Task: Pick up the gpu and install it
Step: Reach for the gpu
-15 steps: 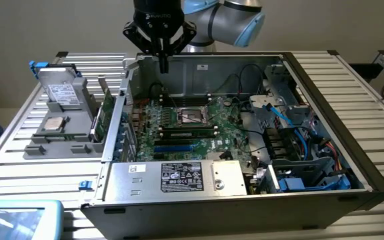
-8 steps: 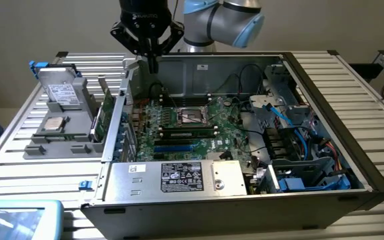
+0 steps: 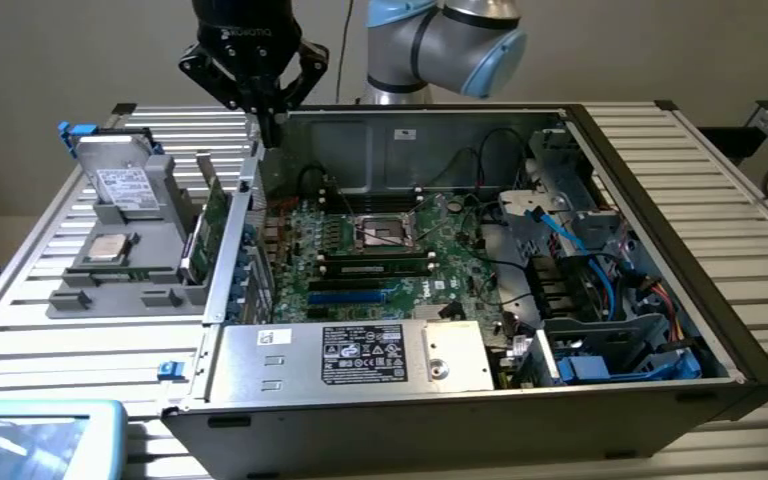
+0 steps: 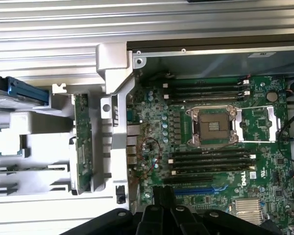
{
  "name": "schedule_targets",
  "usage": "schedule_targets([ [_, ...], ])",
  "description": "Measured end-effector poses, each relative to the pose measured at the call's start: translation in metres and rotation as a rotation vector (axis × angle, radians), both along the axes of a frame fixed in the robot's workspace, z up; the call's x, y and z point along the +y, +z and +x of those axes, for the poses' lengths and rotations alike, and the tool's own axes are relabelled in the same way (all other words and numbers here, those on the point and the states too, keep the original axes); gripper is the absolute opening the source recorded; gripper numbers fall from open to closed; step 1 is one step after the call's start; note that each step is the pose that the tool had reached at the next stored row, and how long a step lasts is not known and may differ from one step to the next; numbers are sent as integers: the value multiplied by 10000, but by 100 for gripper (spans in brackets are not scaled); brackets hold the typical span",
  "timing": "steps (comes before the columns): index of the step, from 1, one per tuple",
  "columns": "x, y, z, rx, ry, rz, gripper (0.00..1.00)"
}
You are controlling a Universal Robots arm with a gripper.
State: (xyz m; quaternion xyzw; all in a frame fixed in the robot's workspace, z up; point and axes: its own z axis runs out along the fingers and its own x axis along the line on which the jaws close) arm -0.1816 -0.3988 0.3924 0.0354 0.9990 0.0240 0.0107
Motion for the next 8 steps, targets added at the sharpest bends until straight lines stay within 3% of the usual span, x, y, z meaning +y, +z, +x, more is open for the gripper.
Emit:
schedule_targets([
  [8, 0, -3, -365, 1, 0, 0, 12],
])
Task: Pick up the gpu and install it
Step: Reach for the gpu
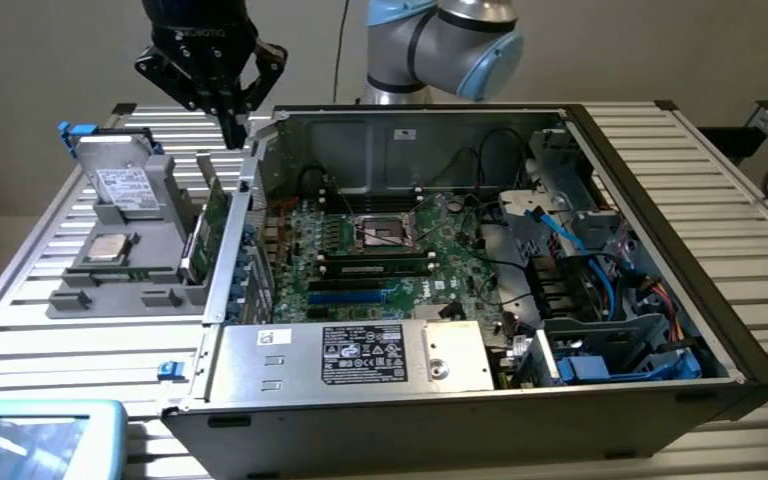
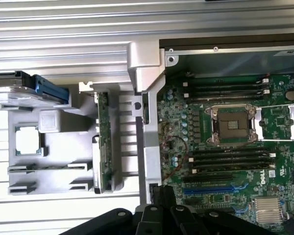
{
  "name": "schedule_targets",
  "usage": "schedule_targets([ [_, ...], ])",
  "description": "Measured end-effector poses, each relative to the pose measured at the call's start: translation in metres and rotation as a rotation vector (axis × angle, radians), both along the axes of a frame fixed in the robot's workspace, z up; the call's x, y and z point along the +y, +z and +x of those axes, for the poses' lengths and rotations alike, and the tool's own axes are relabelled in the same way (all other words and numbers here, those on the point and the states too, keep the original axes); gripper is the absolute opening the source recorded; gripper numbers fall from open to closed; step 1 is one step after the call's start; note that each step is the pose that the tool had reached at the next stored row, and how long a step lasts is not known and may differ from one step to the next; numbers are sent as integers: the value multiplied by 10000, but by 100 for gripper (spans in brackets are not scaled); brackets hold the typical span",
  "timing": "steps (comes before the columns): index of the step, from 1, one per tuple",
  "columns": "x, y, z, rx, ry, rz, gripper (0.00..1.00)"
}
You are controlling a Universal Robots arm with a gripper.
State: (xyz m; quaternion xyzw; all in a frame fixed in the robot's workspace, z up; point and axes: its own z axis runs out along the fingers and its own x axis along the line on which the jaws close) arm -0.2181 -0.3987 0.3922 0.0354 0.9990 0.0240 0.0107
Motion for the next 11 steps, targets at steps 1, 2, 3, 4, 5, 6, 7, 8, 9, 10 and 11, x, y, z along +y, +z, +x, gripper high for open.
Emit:
schedule_targets([
  [1, 0, 0, -46, 0, 0, 0, 12],
  [2, 0, -1, -91, -1, -1, 0, 12],
  [3, 0, -2, -135, -1, 1, 0, 12],
  [4, 0, -2, -180, -1, 1, 0, 12],
  [5, 0, -3, -226, 0, 0, 0, 12],
  [6, 0, -4, -271, 0, 0, 0, 12],
  [7, 0, -5, -316, 0, 0, 0, 12],
  [8, 0, -6, -363, 0, 1, 0, 12],
  [9, 0, -7, -409, -1, 1, 0, 12],
  [10, 0, -9, -454, -3, 0, 0, 12],
  [11, 0, -11, -499, -9, -1, 0, 12],
])
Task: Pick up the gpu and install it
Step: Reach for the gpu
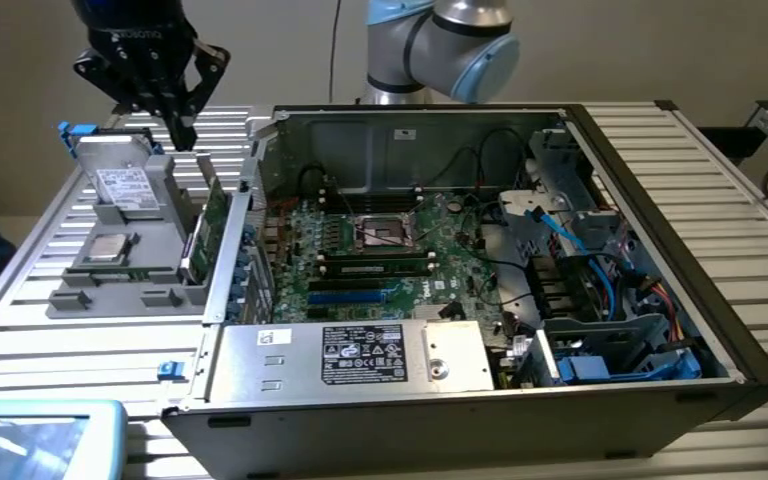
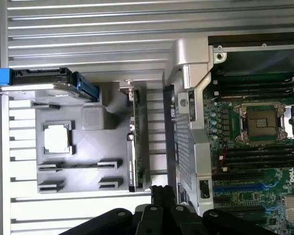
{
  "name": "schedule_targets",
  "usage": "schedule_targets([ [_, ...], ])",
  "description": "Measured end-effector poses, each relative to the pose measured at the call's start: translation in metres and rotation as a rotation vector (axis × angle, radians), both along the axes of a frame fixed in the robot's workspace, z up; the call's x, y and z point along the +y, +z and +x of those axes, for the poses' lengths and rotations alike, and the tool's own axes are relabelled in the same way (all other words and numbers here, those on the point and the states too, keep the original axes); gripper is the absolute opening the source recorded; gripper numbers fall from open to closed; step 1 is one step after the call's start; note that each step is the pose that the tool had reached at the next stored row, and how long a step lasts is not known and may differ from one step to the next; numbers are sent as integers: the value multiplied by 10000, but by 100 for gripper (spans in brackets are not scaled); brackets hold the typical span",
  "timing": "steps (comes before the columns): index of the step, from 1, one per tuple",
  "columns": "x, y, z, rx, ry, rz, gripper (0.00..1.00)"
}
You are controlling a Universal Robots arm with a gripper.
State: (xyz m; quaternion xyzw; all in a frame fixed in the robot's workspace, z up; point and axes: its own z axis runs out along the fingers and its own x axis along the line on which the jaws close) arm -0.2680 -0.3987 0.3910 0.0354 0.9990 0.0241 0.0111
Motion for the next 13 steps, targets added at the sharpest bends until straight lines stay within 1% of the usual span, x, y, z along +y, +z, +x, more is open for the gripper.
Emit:
schedule_targets([
  [3, 0, -10, -136, -19, 1, -1, 12],
  [6, 0, -21, -226, -30, 17, -1, 12],
  [13, 0, -25, -261, -31, 76, 0, 12],
])
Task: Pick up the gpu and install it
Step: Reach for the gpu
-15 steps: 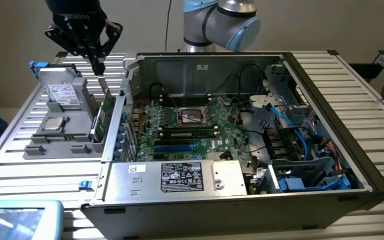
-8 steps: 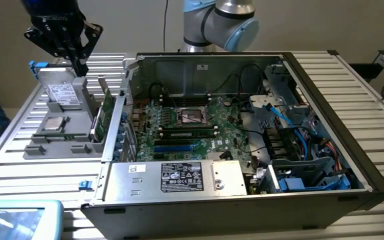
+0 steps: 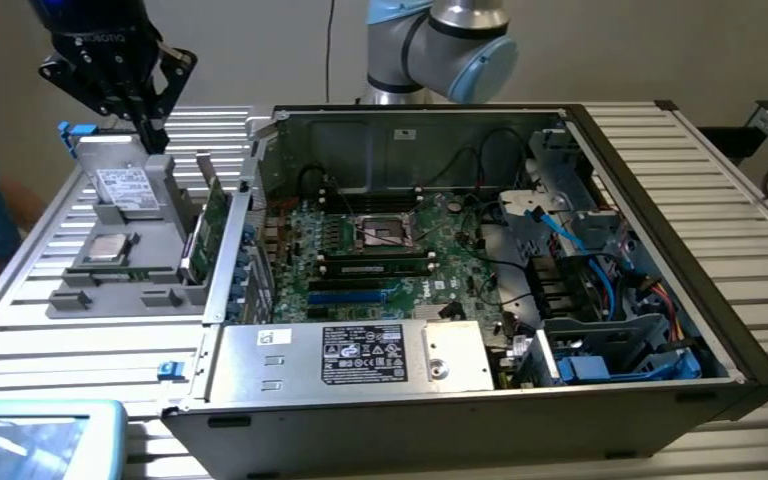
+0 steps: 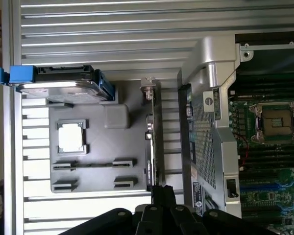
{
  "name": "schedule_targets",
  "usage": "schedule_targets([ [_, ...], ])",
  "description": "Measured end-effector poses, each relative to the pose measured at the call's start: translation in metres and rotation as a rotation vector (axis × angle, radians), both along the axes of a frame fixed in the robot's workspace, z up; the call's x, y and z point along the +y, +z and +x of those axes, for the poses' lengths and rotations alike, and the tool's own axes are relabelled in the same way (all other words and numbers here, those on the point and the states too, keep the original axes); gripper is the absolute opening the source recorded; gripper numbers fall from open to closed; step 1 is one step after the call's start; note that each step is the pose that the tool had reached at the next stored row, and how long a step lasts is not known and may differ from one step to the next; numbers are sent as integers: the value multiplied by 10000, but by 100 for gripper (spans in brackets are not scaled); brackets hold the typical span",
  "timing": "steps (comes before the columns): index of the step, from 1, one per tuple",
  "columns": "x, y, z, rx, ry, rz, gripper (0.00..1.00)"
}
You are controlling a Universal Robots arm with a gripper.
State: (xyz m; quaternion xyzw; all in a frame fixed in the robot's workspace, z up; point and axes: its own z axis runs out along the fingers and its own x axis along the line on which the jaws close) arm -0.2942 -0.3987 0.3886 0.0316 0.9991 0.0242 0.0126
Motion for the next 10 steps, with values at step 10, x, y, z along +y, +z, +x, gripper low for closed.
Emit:
schedule_targets([
  [10, 37, -6, -60, -1, 538, 6, 12],
])
